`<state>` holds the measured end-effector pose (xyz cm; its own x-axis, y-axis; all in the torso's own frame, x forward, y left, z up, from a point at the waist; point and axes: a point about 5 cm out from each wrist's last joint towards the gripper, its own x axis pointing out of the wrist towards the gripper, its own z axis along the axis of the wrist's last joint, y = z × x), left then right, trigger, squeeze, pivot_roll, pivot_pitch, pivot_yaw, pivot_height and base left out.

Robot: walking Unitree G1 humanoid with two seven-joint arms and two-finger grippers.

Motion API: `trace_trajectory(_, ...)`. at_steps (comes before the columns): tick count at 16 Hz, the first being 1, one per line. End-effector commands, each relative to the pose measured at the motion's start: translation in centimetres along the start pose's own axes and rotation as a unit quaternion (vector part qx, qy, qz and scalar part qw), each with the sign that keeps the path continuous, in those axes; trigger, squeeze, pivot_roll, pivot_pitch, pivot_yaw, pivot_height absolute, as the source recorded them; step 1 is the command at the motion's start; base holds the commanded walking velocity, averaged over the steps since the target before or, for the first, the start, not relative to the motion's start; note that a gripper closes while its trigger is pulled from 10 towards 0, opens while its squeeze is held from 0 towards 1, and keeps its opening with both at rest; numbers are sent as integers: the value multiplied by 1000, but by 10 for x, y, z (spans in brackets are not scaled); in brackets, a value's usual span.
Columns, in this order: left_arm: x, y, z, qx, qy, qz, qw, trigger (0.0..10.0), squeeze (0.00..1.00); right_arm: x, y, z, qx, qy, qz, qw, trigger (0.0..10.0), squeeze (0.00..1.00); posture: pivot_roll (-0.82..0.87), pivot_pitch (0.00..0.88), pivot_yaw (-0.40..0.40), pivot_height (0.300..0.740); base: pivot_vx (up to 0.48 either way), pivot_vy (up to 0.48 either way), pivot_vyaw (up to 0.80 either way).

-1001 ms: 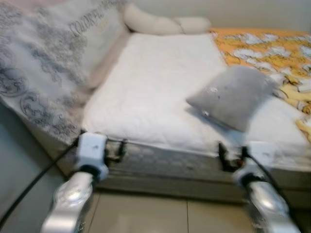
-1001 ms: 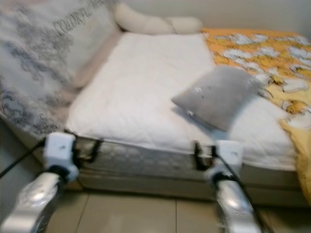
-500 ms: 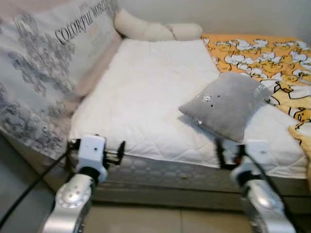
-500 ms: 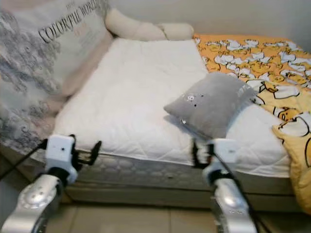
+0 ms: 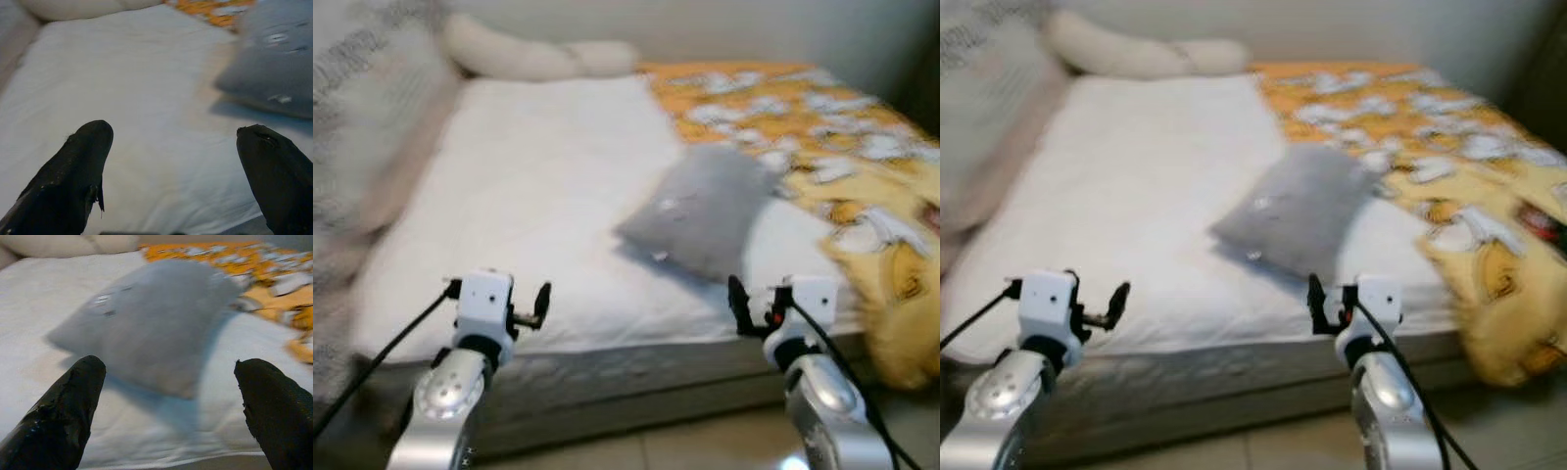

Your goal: Clean up the room

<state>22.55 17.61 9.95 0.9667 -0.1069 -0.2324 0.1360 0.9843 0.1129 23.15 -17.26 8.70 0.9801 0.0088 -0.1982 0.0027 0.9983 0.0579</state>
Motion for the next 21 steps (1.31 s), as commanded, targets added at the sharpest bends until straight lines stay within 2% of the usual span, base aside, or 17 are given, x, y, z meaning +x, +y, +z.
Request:
trace_trajectory(1, 2, -8, 4, -4, -8, -15, 1000, 10000, 0, -1, -12, 1, -5, -4, -20, 1000, 10000, 0, -71, 0, -31, 740, 292, 0, 0)
trace_trajectory(10, 2, -3, 5, -2, -13, -10, 1000, 10000, 0, 3, -7, 4, 11, -13, -2, 1000, 10000, 0, -70, 0, -22, 740, 292, 0, 0)
trace_trajectory(21, 7, -3, 8, -4, -17, -13, 1000, 10000, 0, 6, -7, 10, -16, -22, 1, 1000, 10000, 0, -90, 0, -11, 740, 295, 0, 0)
